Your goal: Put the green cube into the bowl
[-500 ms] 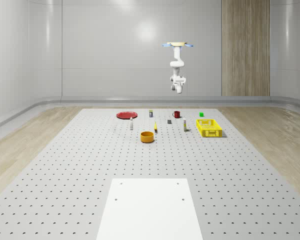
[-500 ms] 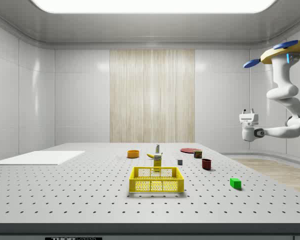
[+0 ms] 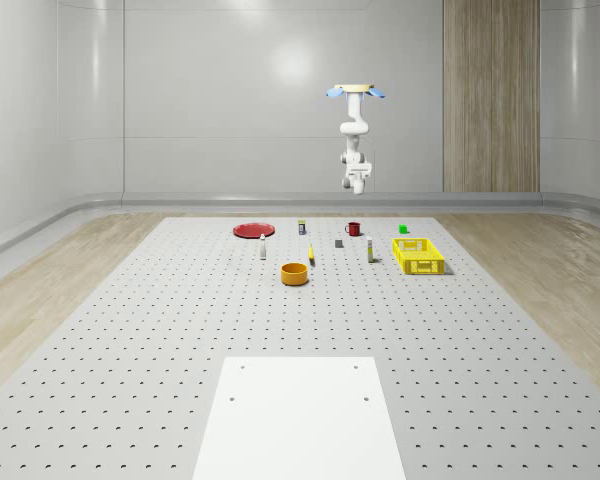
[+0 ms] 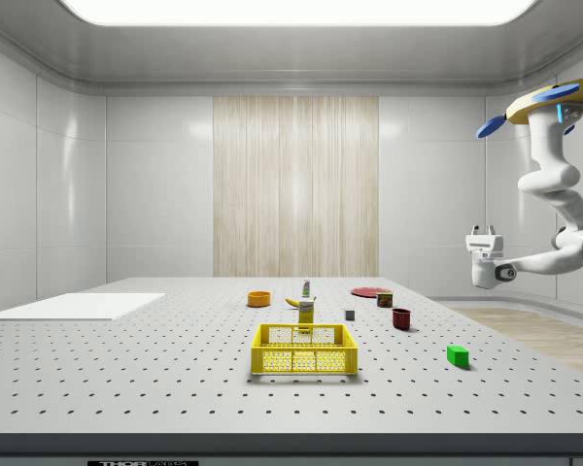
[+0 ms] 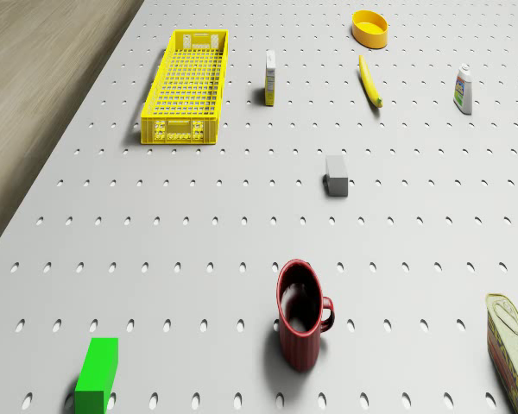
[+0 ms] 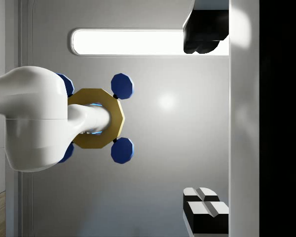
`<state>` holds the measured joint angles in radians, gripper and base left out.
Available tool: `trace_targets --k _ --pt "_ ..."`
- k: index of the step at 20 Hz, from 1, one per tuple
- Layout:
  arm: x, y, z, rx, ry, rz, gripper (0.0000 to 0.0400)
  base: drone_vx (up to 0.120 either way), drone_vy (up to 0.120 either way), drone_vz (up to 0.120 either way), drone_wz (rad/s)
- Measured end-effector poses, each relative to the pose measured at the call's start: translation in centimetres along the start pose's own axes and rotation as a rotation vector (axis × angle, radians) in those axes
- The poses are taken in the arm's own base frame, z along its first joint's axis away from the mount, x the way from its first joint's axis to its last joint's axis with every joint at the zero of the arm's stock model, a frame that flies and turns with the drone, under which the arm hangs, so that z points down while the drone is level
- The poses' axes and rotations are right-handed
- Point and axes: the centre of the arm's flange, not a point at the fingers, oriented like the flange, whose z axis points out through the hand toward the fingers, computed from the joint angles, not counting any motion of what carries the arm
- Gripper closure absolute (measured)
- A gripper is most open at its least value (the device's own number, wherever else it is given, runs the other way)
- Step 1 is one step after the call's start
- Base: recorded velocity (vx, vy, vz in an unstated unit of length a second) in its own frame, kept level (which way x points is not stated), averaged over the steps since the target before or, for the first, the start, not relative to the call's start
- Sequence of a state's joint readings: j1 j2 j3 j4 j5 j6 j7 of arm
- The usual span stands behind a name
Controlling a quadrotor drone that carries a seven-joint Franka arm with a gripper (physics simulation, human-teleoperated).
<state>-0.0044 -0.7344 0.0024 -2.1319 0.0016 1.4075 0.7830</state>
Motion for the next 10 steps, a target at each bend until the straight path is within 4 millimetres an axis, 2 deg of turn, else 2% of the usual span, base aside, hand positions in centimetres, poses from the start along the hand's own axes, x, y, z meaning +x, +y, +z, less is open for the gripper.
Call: trace_targets --k 5,10 --pt "0.1 -0.1 -1.7 0.003 0.003 0.0 0.0 0.0 0.0 0.0 0.0" --pt "0.1 -0.1 -2.4 0.005 0.006 0.0 0.0 0.0 0.0 0.0 0.0"
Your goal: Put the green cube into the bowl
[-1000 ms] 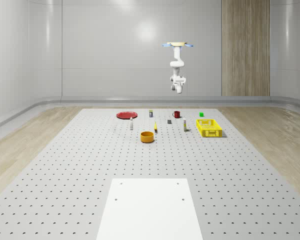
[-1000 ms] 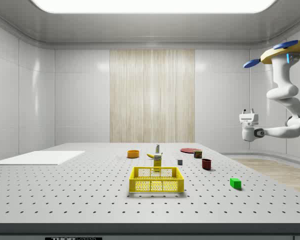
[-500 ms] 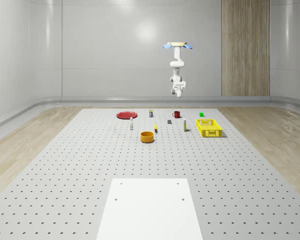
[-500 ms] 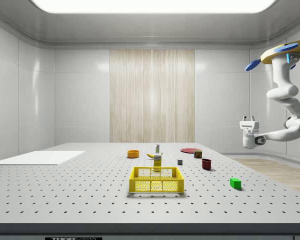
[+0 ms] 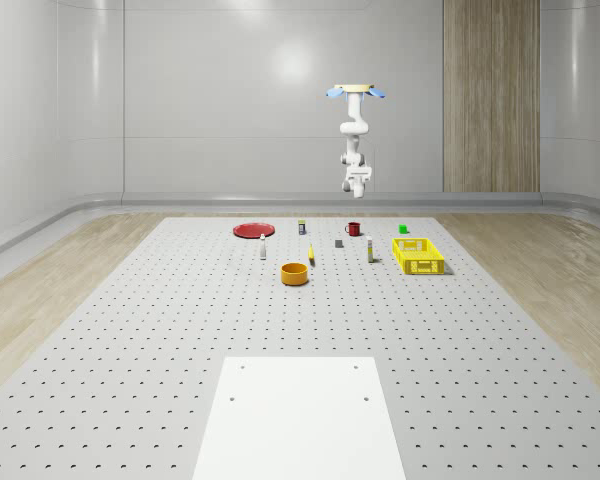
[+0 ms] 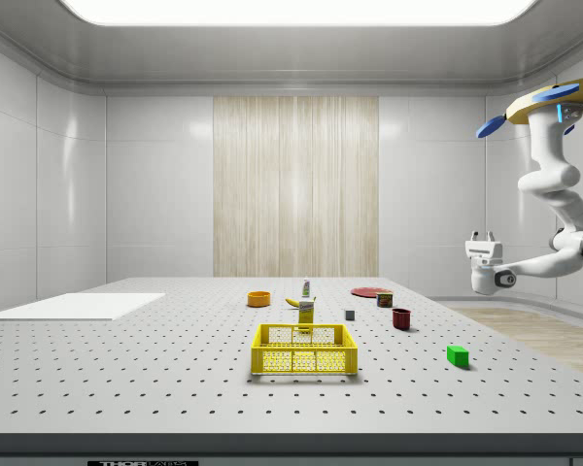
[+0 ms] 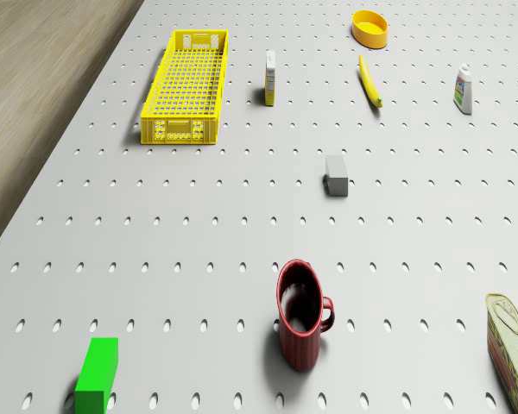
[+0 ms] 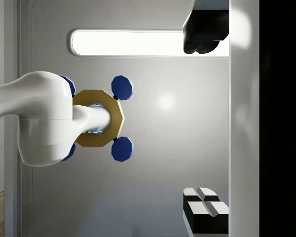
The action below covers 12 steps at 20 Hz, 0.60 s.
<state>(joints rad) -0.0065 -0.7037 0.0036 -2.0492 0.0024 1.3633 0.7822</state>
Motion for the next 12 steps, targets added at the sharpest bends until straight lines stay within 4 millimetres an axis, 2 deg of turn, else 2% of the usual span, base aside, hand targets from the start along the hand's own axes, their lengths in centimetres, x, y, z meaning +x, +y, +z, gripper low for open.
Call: trace_targets --k 1,8,12 --pt "0.0 0.0 -0.07 0.001 0.001 0.0 0.0 0.0 0.04 0.0 0.0" --pt "-0.02 0.01 -0.28 0.004 0.005 0.0 0.0 0.0 0.12 0.0 0.0" --pt "-0.04 0.03 -0.31 0.006 0.007 0.0 0.0 0.11 0.12 0.0 0.0"
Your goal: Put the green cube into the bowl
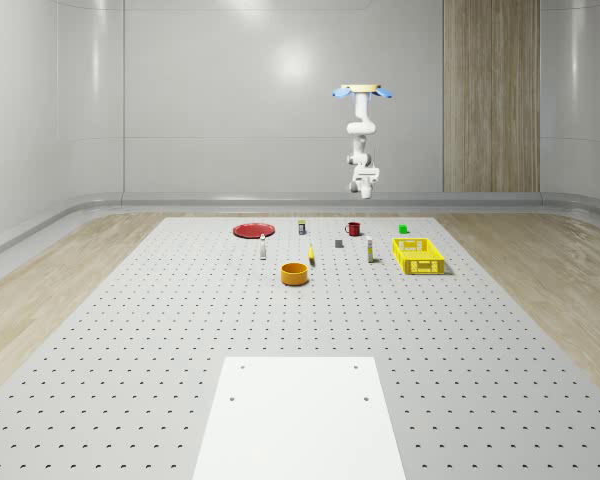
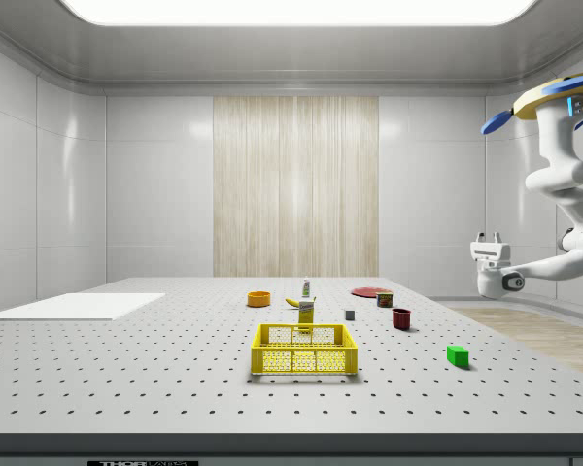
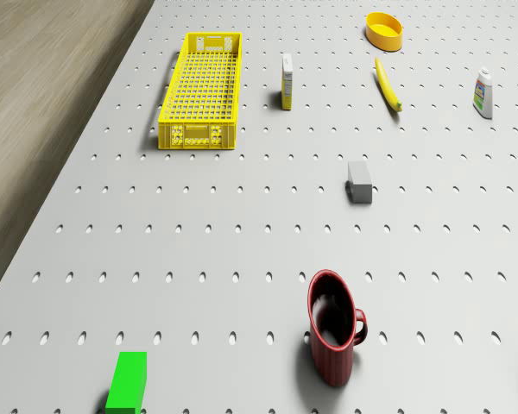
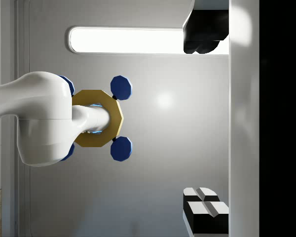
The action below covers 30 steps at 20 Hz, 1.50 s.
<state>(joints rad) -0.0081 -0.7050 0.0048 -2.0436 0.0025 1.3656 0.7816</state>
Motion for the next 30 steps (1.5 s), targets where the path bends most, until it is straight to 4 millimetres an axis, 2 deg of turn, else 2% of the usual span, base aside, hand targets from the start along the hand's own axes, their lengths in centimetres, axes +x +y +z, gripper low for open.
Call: trace_targets --k 14,30 --pt "-0.1 0.0 0.0 0.002 0.013 0.0 0.0 0.117 0.12 0.0 0.0" --pt "-1.1 -0.7 0.1 -0.075 0.107 -0.001 0.0 0.0 0.12 0.0 0.0"
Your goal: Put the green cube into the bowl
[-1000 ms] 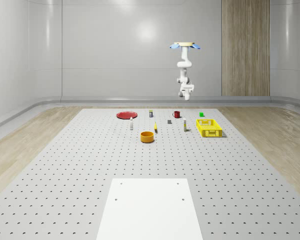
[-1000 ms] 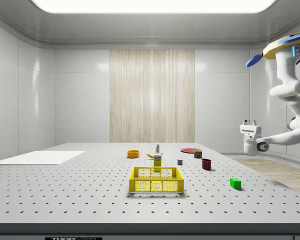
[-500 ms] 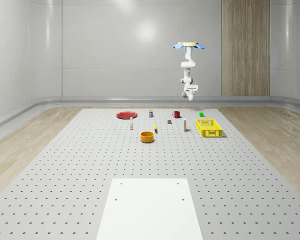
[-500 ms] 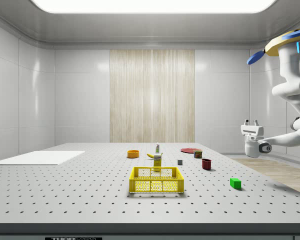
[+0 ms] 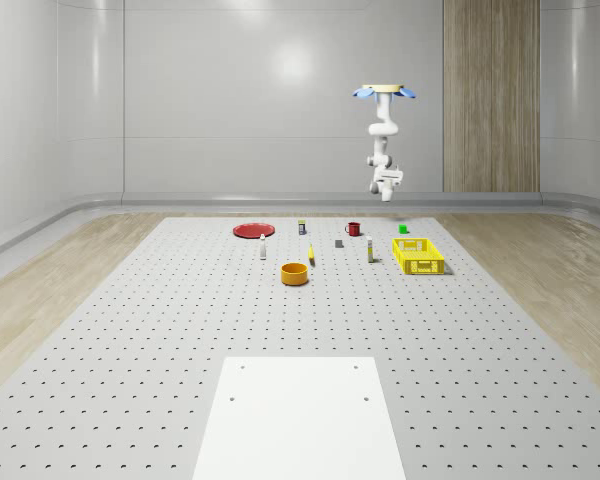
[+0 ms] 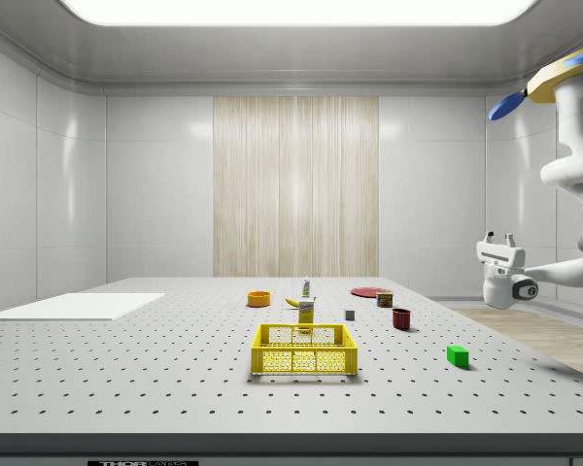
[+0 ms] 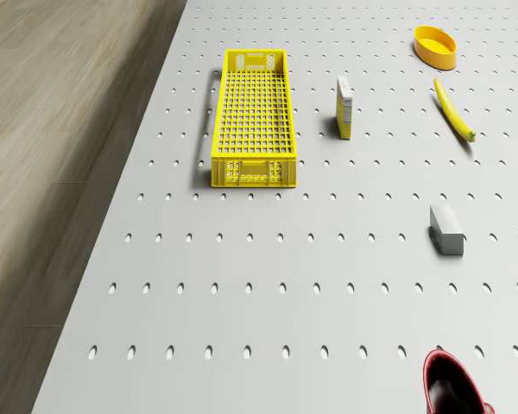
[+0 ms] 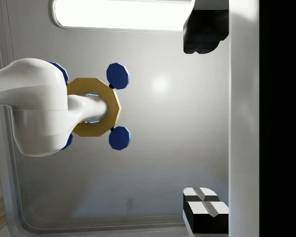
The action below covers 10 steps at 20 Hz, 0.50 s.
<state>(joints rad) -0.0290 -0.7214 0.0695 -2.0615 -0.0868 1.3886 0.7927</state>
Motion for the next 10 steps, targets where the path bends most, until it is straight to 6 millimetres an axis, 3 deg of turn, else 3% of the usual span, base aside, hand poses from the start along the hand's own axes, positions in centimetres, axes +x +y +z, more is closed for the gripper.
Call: trace_targets --k 4,10 --pt "-0.9 -0.9 0.1 -0.086 0.09 -0.002 0.0 0.0 0.12 0.0 0.0" --pt "-3.7 -3.6 1.5 -0.386 0.394 -0.01 0.0 0.12 0.107 0.0 0.0"
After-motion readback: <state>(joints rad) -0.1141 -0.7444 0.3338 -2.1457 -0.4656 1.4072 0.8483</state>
